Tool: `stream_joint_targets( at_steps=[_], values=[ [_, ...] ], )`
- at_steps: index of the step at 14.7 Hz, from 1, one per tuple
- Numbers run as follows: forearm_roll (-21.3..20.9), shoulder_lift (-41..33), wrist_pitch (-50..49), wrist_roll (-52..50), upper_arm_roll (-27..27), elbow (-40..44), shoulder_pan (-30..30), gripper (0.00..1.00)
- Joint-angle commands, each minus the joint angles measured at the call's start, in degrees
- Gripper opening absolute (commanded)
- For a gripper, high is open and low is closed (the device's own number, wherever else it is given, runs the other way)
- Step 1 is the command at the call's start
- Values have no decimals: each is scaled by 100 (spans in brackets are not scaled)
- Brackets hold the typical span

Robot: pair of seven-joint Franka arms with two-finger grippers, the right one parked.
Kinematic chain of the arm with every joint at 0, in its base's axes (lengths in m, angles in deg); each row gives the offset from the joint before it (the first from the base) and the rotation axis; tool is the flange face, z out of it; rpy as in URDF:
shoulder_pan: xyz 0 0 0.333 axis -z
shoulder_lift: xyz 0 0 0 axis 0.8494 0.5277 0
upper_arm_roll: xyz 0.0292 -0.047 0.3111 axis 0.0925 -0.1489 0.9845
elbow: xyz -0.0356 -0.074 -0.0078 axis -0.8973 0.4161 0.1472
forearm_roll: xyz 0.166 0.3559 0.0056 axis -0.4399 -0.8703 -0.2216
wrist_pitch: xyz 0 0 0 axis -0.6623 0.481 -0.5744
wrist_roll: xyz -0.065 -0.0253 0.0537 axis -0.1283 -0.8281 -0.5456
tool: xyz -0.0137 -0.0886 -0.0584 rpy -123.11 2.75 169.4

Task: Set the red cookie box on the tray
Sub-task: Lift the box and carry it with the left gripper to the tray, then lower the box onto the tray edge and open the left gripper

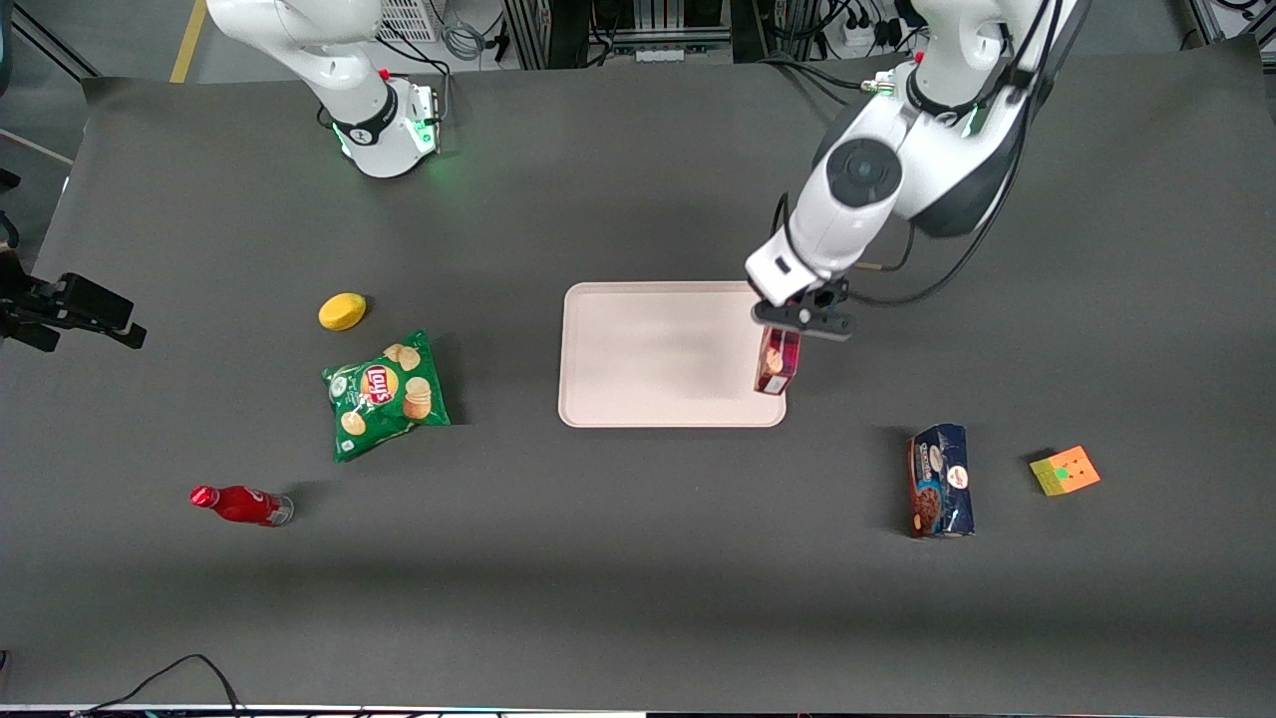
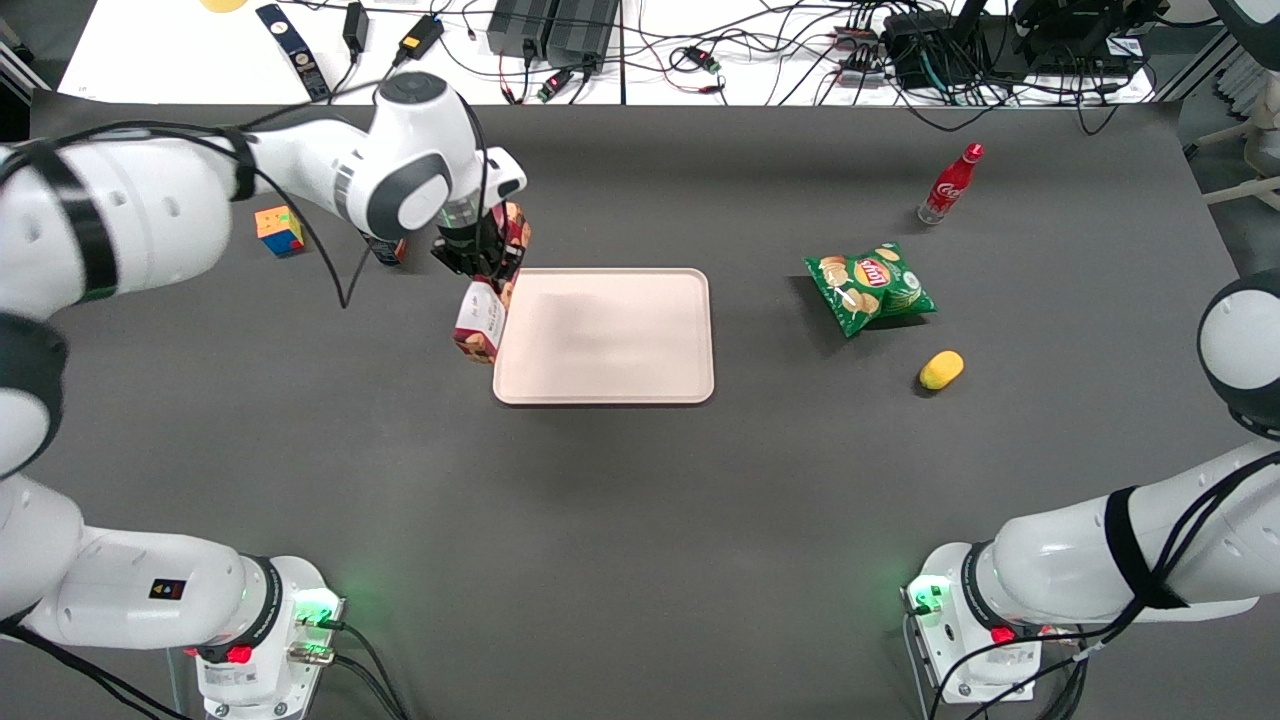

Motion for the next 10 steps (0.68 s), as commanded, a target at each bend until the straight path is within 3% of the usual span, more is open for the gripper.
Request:
stream_joint_targets(
  at_steps=[1,4,10],
  values=[
    [-664,837,119,-880,43,516,299,2],
    [-1167,1233,128,-1401,70,710,511,2],
    [-1360,1638,435,-1437,422,869,678,2]
  ],
)
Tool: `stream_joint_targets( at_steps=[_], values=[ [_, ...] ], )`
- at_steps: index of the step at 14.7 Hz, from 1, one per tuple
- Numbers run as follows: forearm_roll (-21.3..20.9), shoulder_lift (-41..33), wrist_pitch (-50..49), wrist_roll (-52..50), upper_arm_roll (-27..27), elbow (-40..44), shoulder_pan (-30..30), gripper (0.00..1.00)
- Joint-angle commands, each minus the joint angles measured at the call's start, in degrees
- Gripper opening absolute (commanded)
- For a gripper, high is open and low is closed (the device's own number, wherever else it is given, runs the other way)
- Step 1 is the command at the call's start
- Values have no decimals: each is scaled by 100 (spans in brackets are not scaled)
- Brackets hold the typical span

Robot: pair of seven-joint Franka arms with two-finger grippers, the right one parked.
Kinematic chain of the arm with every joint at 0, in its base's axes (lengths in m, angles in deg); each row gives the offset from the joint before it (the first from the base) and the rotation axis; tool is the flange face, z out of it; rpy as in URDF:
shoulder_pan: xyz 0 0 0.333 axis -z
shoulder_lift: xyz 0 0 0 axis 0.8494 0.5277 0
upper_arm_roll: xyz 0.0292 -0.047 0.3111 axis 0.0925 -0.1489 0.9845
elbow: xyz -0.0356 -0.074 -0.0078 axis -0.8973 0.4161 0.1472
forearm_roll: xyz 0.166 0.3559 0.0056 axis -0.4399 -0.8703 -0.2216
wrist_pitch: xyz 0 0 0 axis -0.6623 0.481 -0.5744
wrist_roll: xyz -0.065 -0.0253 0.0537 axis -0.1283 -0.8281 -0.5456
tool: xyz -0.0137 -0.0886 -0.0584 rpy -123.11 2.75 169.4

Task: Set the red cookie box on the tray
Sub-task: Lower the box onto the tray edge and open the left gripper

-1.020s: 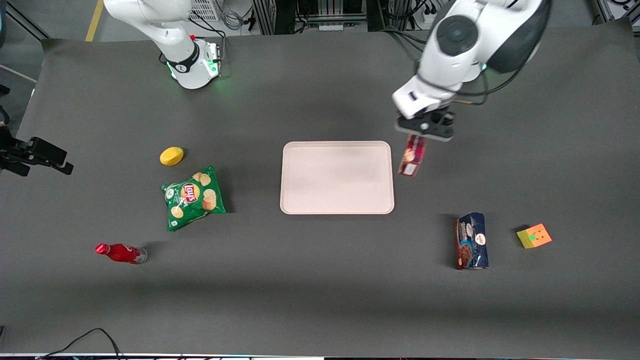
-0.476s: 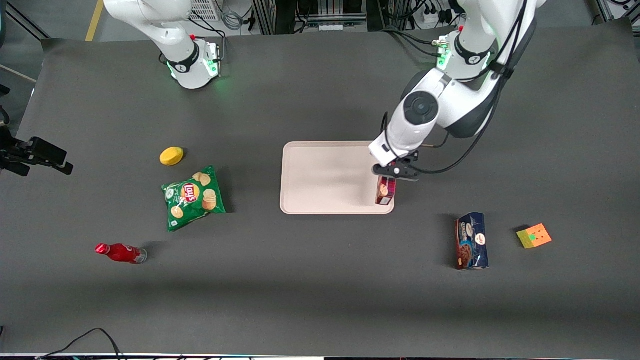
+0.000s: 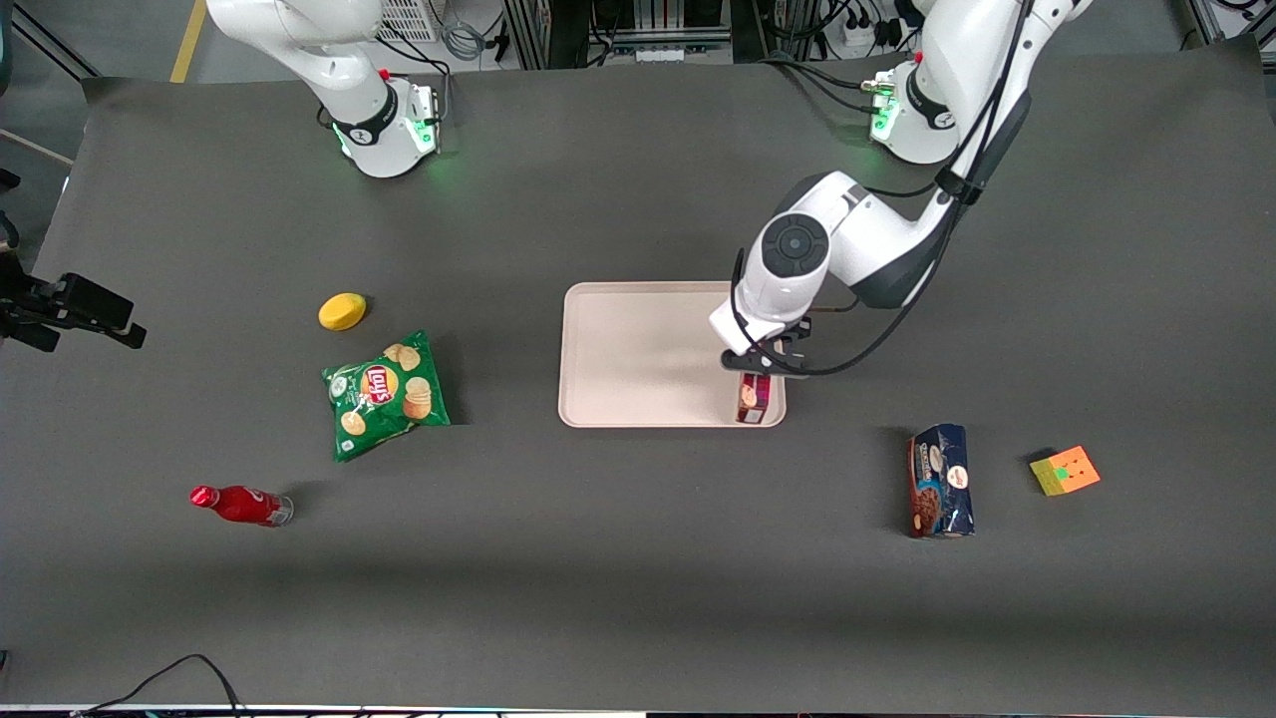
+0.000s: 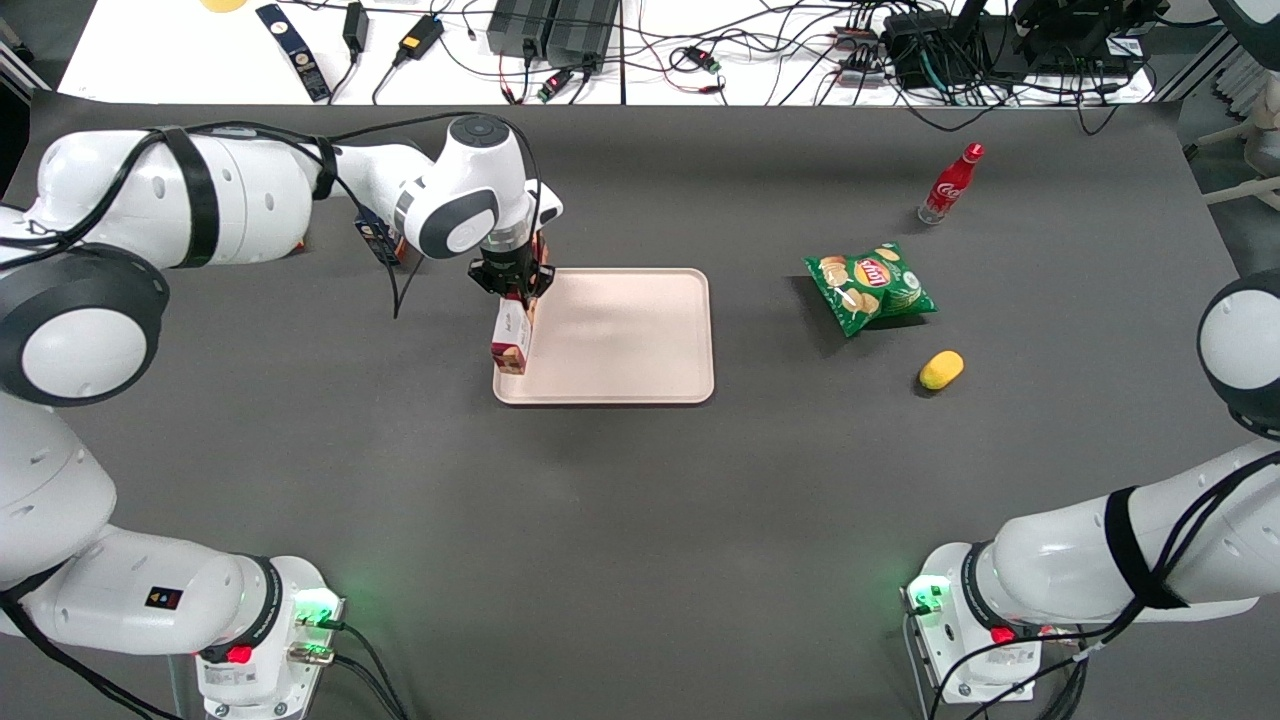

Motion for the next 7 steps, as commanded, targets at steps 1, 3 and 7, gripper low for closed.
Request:
stream_joint_targets(
  at_steps=[1,3,7],
  values=[
    [-225,246,114,-177,282,203,189,2],
    [-225,334,272,-195,345,212,206,2],
    [-216,361,194,-362,336,141,321,2]
  ],
)
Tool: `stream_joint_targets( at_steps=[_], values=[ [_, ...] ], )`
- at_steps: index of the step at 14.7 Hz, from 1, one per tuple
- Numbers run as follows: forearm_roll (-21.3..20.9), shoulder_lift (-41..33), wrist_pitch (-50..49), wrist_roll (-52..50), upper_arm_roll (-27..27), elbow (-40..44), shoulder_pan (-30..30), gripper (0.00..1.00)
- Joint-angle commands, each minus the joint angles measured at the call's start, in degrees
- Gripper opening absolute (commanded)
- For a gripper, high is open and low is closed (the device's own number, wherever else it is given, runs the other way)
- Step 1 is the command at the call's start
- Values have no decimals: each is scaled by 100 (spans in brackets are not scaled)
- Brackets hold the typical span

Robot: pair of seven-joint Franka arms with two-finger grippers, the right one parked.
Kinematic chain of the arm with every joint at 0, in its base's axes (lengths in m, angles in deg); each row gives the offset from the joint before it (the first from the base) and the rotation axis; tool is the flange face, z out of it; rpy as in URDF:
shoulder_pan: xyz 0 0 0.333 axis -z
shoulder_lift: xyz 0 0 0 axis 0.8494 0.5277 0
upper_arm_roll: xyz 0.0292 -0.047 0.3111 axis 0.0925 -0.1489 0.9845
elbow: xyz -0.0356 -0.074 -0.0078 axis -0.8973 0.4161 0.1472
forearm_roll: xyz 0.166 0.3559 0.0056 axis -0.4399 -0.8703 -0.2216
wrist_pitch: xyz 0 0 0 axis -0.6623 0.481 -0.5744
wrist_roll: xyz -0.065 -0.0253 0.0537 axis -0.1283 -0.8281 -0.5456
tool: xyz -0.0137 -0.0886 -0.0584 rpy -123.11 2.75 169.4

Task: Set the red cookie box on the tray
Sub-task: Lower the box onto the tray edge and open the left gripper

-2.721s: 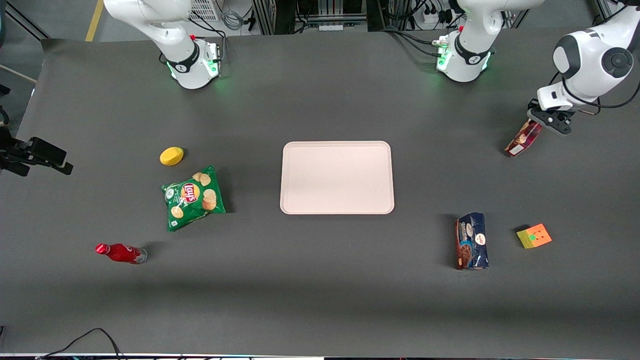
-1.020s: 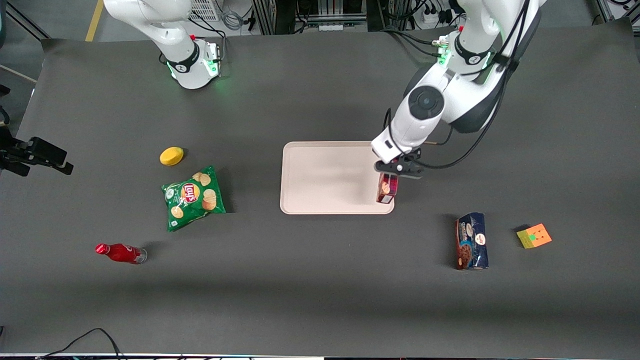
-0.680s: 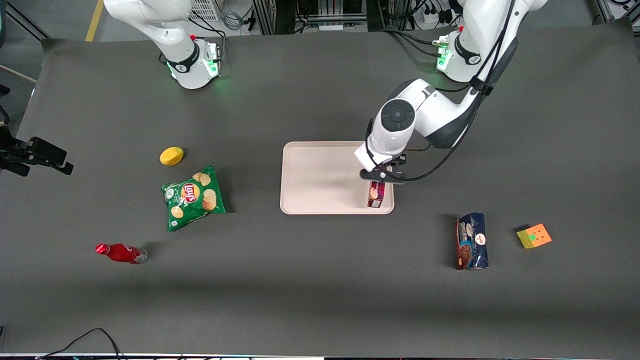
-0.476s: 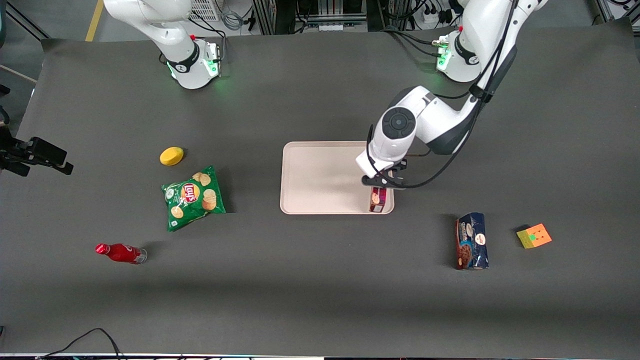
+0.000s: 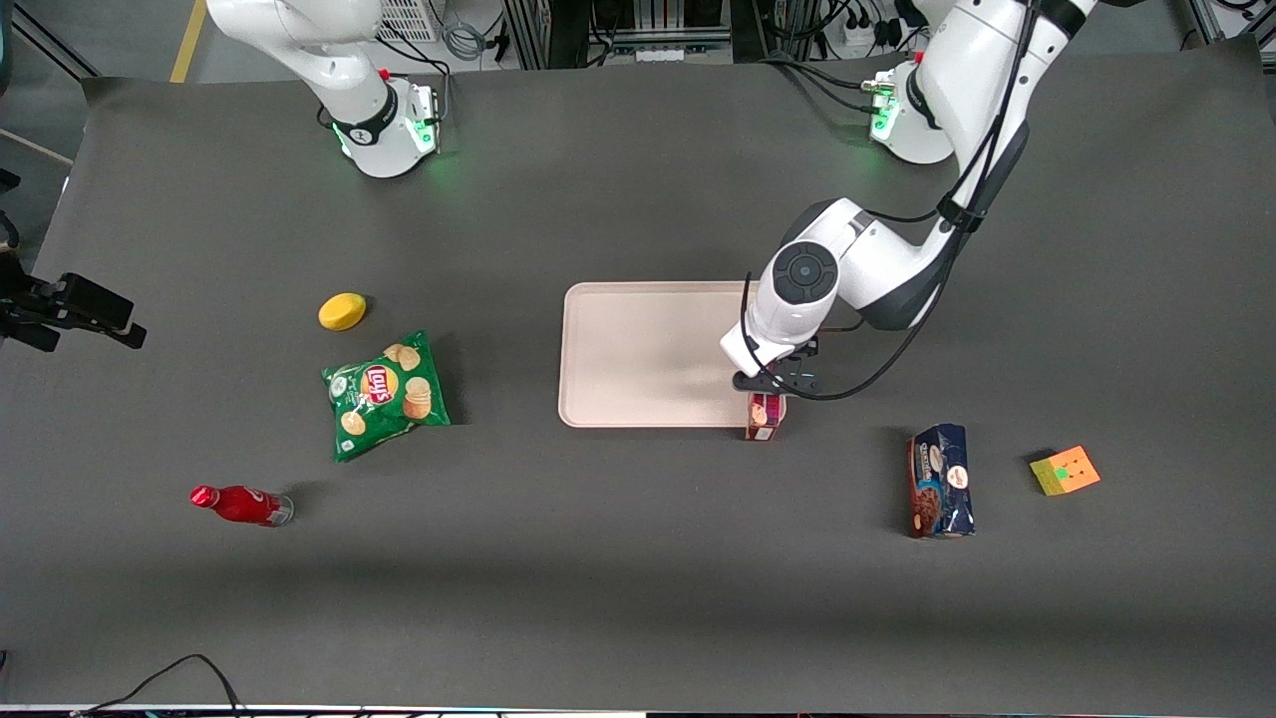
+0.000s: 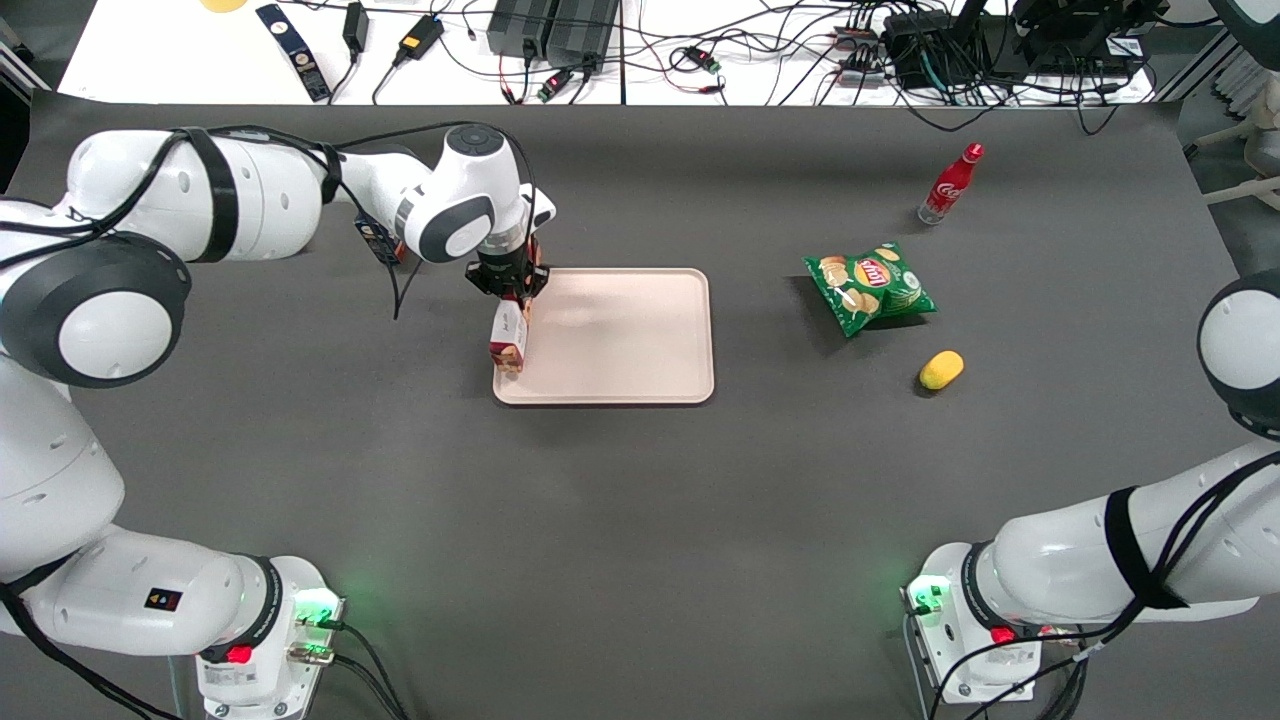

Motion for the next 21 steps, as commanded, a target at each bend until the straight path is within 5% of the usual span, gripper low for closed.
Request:
stream_joint_targets(
  at_steps=[1,6,9,13,16,21],
  values=[
    [-93,4,-139,-310,68,58,223,2],
    [-93,-31,-218,-670,42,-74,319,3],
    [-93,-23,-228,-679,42,-100,319,12],
    [-93,-5,-219,-670,42,-91,319,53],
    [-93,-23,-192,-679,42,-91,319,100],
    [-5,-189,-263,-662,59,22,293,100]
  ],
)
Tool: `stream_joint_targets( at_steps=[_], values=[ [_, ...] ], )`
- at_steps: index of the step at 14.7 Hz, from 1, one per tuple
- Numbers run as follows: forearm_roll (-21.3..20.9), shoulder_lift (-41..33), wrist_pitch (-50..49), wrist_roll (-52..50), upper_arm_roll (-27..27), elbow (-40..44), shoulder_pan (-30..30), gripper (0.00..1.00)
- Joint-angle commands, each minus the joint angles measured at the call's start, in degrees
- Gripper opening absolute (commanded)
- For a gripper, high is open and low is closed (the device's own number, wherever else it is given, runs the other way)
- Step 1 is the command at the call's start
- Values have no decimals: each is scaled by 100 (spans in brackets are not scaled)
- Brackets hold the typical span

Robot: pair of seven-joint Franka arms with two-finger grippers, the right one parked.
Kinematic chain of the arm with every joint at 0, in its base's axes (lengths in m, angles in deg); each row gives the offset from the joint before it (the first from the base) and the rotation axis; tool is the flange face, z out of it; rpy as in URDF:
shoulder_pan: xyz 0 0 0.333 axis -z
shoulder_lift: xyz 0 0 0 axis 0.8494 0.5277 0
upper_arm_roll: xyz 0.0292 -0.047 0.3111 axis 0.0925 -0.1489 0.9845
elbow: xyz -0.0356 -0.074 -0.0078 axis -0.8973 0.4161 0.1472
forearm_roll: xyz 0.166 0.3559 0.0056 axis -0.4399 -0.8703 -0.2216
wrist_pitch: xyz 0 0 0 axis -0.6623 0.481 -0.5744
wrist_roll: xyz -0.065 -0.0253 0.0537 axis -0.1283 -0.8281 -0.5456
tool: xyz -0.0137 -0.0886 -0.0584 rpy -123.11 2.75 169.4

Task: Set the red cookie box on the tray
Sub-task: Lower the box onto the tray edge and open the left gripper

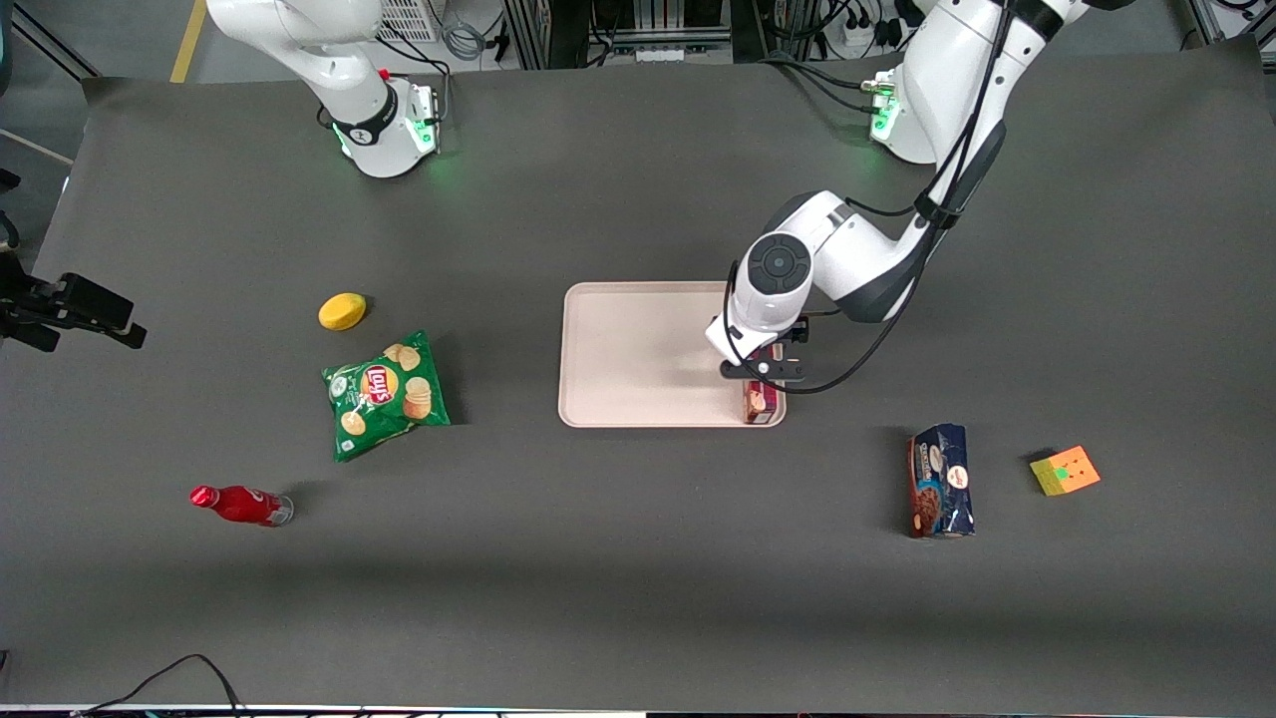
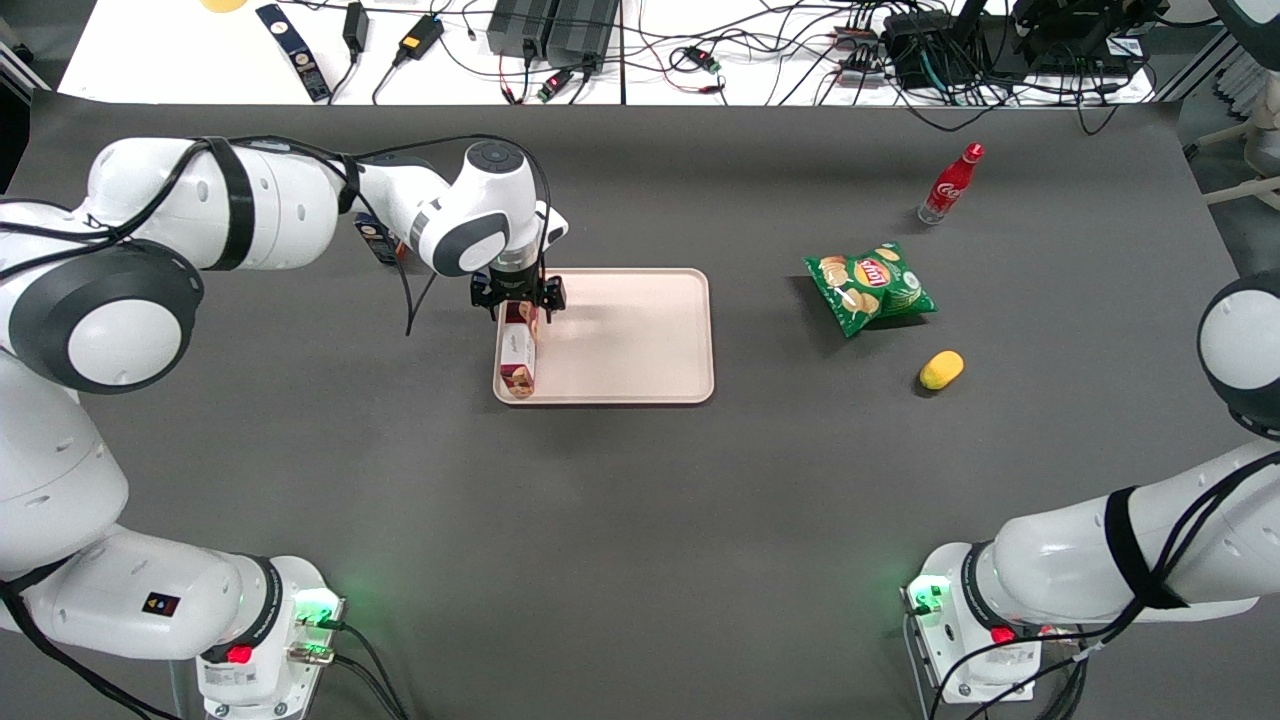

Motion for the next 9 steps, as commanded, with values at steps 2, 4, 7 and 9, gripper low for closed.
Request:
stream_joint_targets(
  at_steps=[2,4,7,9],
  values=[
    [22,-321,-649,-68,59,498,23,100],
    [424,-321,-1553,229,68,1261,23,100],
    [1041,-618,-2383,1117,470,1863,-3,100],
    [1051,-978,-2507,1678,682,1846,-134,100]
  ],
)
